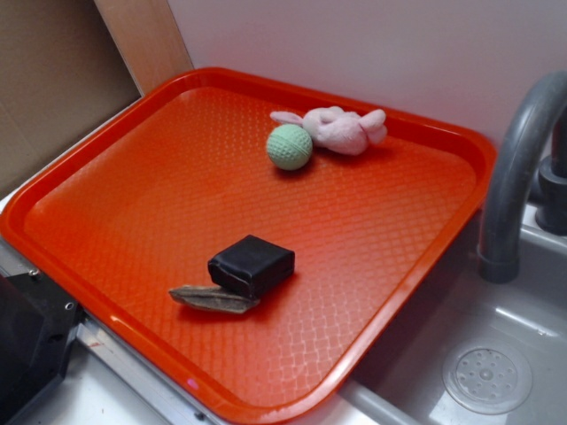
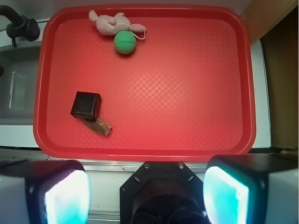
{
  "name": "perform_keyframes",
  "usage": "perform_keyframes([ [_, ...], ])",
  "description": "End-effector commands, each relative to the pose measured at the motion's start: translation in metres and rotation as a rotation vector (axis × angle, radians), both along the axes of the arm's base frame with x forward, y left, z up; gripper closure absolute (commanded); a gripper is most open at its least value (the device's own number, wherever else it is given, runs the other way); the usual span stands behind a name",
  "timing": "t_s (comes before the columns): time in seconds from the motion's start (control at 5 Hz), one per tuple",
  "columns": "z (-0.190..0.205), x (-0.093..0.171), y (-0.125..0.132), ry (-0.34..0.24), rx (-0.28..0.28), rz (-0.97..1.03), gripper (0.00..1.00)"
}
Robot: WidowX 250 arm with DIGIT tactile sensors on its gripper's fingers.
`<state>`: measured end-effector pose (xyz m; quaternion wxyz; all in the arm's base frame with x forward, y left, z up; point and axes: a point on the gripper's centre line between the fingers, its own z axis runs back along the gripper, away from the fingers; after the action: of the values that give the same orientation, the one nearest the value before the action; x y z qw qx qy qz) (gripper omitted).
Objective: Grab the green ball.
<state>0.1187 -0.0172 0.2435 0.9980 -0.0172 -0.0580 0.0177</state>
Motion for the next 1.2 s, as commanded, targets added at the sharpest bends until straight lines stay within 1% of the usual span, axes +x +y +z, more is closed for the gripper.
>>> perform_keyframes([
  [0.0, 0.0, 0.0, 0.0, 0.0, 0.0, 0.0, 0.0],
  [0.2, -0.05, 0.05, 0.003, -0.044, -0.067, 0.03, 0.0],
  [0.4, -0.094, 0.096, 0.007, -0.161, -0.064, 0.019, 0.0],
  [0.6, -0.142, 0.124, 0.018, -0.185, -0.041, 0.031, 0.0],
  [0.8, -0.168, 0.152, 0.011, -0.182, -0.022, -0.039, 0.0],
  [1.0, -0.177, 0.168, -0.001, -0.198, -0.029, -0.1, 0.0],
])
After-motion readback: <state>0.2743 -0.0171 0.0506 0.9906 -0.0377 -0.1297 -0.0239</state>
